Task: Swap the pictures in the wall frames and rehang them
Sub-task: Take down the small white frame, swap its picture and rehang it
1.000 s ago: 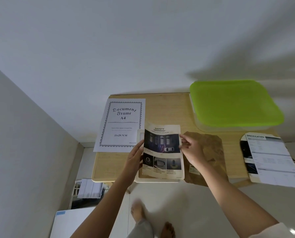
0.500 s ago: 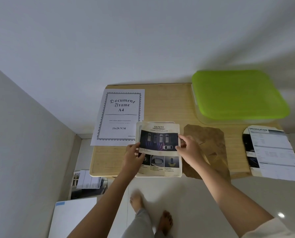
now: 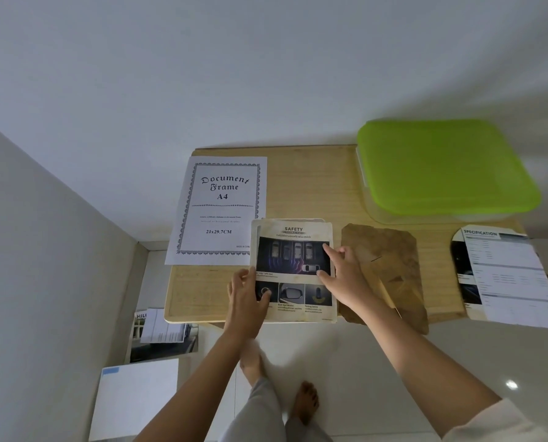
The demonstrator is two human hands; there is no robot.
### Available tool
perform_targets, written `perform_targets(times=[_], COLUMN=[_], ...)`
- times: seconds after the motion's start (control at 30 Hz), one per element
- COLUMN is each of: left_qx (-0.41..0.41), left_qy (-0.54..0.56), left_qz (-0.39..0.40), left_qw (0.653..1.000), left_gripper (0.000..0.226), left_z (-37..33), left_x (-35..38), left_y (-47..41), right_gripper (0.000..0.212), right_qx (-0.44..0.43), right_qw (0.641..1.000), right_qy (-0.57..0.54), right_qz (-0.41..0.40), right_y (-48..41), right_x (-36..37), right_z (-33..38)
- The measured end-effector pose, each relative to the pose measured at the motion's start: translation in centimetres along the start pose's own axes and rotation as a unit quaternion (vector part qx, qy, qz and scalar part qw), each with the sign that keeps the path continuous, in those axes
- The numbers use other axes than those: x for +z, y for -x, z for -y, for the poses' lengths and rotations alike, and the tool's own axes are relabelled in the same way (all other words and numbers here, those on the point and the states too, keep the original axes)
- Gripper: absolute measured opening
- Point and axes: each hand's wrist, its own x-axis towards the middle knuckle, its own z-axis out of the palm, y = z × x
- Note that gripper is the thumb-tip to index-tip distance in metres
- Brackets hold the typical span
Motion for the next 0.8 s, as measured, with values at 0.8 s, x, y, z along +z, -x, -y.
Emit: perform_targets(times=[0.8], left_qx=[0.047], left_qy=[-0.005], left_qz=[-0.001], left_qw=[0.999], left_gripper=[0.060], left_z=[0.8], left_x=[0.3], left_y=[1.3], right_gripper=[0.065], right_qx=[-0.025], right_qw=[0.983], right_qy=[0.180], right_qz=[0.025], right_y=[1.3], right_x=[2.1], right_z=[0.8])
